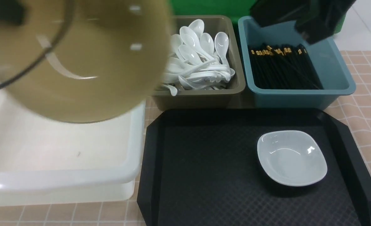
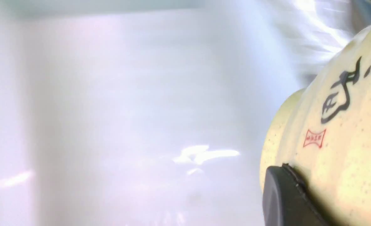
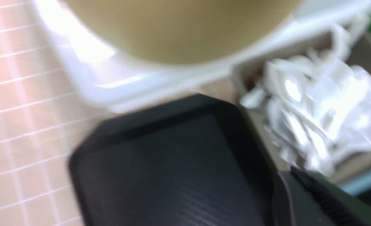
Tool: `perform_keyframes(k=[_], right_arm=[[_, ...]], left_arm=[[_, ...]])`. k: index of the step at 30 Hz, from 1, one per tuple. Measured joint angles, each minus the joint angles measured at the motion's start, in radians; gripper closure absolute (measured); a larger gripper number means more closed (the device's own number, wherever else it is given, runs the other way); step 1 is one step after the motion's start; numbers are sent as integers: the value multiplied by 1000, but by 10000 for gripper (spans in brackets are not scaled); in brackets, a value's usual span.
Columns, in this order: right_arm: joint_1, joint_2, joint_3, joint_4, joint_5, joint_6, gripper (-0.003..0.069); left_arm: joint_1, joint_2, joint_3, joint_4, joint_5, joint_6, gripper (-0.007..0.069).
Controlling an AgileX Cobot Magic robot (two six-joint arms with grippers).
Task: On brown table put chopsticks spoon bowls plates into blue grey white boxes.
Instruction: 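Place the tan bowl onto the bowl stack in the left bin with the left gripper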
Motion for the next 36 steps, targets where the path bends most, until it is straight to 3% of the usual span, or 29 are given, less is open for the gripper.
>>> perform_keyframes(k=[3,6,12,16,28,32,36], right_arm=[[43,2,0,4,-19,-6,620],[53,7,0,6,-25,-8,617],[53,16,0,-1,-16,-18,615],[53,16,0,-4,1,-19,613],[53,16,0,-27,9,-4,611],[53,16,0,-28,9,0,611],[54,16,0,-84,9,47,611]], left_arm=[[209,-38,183,-6,-87,0,619],[300,-4,282,-38,-184,0,619],[335,143,329,-74,-296,0,615],[336,255,329,-88,-314,3,564],[336,367,294,-46,-310,24,108],[336,321,161,-5,-220,-25,50],[311,251,9,-12,-124,-61,44]])
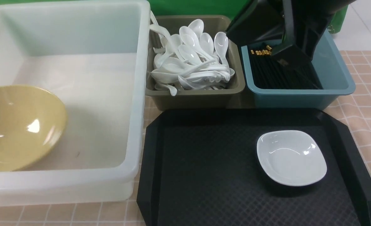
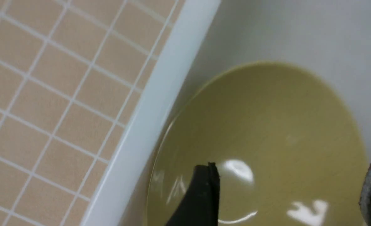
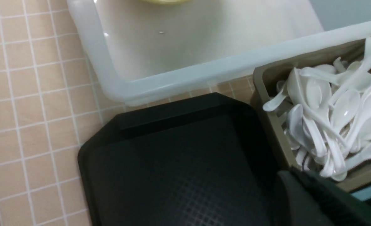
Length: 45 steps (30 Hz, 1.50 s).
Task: On brown table put chopsticks spoon bowls plates into blue grey white boxes.
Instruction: 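Grasp the small white bowl on the black tray by its rim with the left gripper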
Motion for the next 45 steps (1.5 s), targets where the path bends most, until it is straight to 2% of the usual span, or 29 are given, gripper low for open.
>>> perform_keyframes(k=[3,4,5,6,7,8,9,10,11,12,14,19,25,37,40,41,43,44,45], right_arm=[[0,0,5,-104,0,115,611],[0,0,26,-213,-1,199,611],[0,-1,48,-260,-1,254,611],[0,-3,76,-310,-2,304,611],[0,-4,76,-319,-2,304,611],[-3,-13,135,-361,-4,362,610],[-8,-27,195,-378,-6,399,610],[-11,-29,205,-379,-8,403,610],[-21,-57,270,-382,-9,432,610],[-23,-57,280,-382,-9,435,610],[-62,-147,415,-384,-14,479,610],[-163,-362,600,-391,-13,514,610],[-231,-560,706,-394,-7,519,610],[-232,-694,769,-393,-1,506,610],[-232,-694,769,-393,-1,499,610],[-232,-694,769,-393,-1,499,610],[-232,-692,769,-389,-19,497,610],[-232,-692,769,-388,-22,497,610],[-232,-687,769,-378,-47,497,610]], left_arm=[[-79,-42,-71,-30,37,-1,55],[-198,-66,-98,-59,60,8,71],[-283,-76,-104,-74,70,13,83],[-357,-79,-105,-83,78,20,87],[-376,-79,-105,-87,81,21,90],[-536,-68,-98,-92,86,28,99],[-654,-48,-89,-87,83,31,99],[-692,-39,-86,-80,79,31,99],[-817,0,-78,-60,54,31,99],[-833,7,-78,-60,54,31,99],[-1019,108,-77,-34,-34,30,99],[-1236,341,-125,-24,-176,18,99],[-1312,572,-269,-21,-219,10,99],[-1315,809,-423,25,-218,-99,114],[-1324,821,-430,1,-221,-95,229],[-1327,823,-430,1,-221,-92,240],[-1337,824,-434,-4,-215,-62,410],[-1339,824,-435,-4,-214,-55,424],[-1341,824,-444,-12,-209,-41,522]])
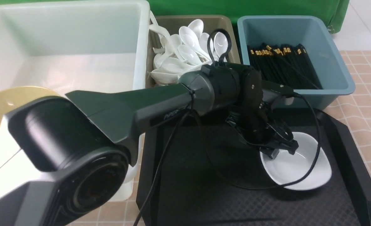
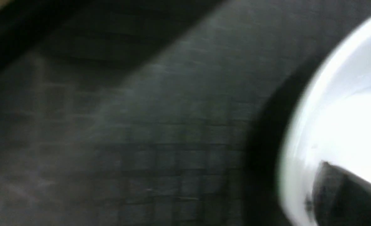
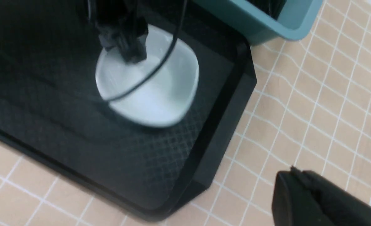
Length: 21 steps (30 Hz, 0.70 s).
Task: On brown table put chopsticks spoon bowls plates into blue grey white boxes.
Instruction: 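Grasp the small white bowl on the black tray by its rim with the left gripper, then place the white bowl into the white bin with the other dishes with the left gripper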
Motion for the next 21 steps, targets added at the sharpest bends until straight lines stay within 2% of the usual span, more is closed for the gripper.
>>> perform_keyframes(k=[3,4,7,10,11,12,14,15,16,21], right_arm=[[0,17,0,45,-48,-9,610],[0,38,-1,93,-76,-36,610],[0,82,-32,197,-113,-114,610],[12,162,-108,327,-165,-215,610],[14,162,-108,327,-165,-215,610],[32,211,-149,385,-185,-257,610],[59,259,-200,420,-204,-295,610],[95,312,-247,440,-220,-316,610],[106,320,-254,441,-222,-318,610],[262,577,-479,452,-260,-365,610]], left_arm=[[0,-18,-36,7,38,19,583],[8,-47,-72,53,94,29,610],[45,-116,-124,125,178,40,619],[136,-252,-168,192,247,45,619],[136,-263,-168,197,249,45,619],[199,-338,-176,221,268,45,619],[263,-409,-183,241,288,45,619],[334,-481,-184,256,310,45,619],[367,-496,-185,260,322,45,619],[679,-580,-163,254,415,50,619]])
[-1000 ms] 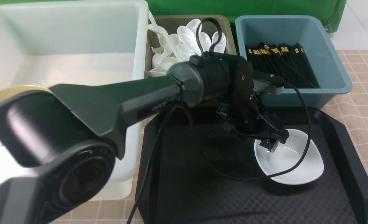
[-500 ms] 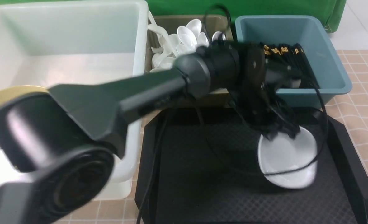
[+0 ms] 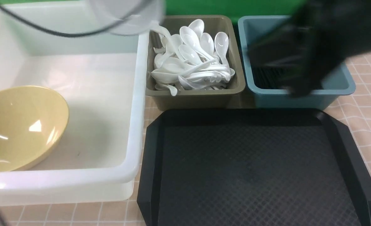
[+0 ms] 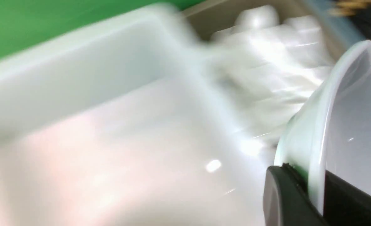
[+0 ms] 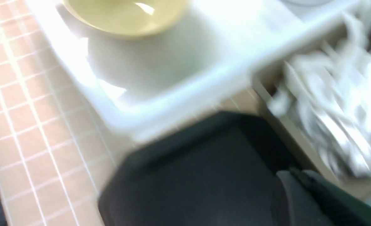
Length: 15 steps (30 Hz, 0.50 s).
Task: On brown table put chopsticks spoon bowls plates into blue grey white boxes.
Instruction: 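Place the white bowl into the white bin with the other dishes with the left gripper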
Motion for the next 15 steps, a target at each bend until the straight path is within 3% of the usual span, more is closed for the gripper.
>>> perform_keyframes(k=[7,15], right_arm=[[67,227,-232,-10,87,-46,606],[67,294,-290,-130,35,-49,604]], left_arm=[[176,71,183,-79,-123,103,619],[203,265,239,-214,-308,164,617]])
